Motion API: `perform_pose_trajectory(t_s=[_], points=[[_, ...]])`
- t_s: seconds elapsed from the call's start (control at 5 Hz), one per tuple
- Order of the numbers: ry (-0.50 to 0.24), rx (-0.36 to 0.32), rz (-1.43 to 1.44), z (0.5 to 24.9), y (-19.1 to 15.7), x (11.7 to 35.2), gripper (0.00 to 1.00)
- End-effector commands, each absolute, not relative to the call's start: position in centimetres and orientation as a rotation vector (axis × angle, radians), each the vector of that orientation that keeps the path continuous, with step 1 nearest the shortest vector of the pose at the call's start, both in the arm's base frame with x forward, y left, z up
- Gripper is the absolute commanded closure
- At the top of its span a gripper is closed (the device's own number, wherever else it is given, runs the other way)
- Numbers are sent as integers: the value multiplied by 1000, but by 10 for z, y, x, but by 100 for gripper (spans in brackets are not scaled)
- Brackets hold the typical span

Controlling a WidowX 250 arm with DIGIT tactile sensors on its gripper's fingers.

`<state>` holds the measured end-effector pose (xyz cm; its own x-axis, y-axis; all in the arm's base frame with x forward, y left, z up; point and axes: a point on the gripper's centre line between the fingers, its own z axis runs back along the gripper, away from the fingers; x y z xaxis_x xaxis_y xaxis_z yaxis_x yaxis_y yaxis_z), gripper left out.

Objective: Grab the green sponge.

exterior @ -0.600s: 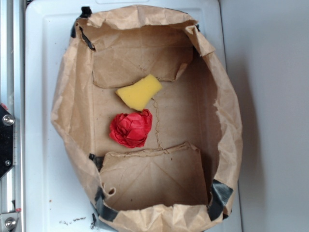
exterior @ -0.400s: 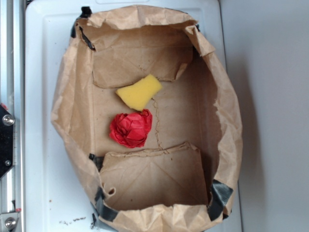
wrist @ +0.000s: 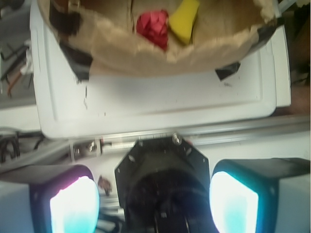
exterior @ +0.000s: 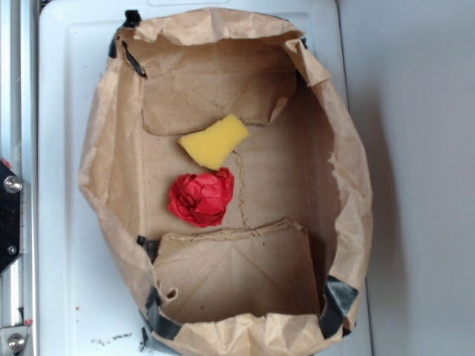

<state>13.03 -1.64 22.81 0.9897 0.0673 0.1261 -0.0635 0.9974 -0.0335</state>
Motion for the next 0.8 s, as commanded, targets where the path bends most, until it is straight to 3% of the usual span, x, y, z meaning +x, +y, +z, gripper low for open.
perform_pose_trajectory(t_s=[0.0, 0.2, 0.6], points=[[-234, -31, 112, 224, -7, 166, 0], [-279, -27, 135, 217, -1, 186, 0], [-271, 2, 236, 199, 14, 223, 0]])
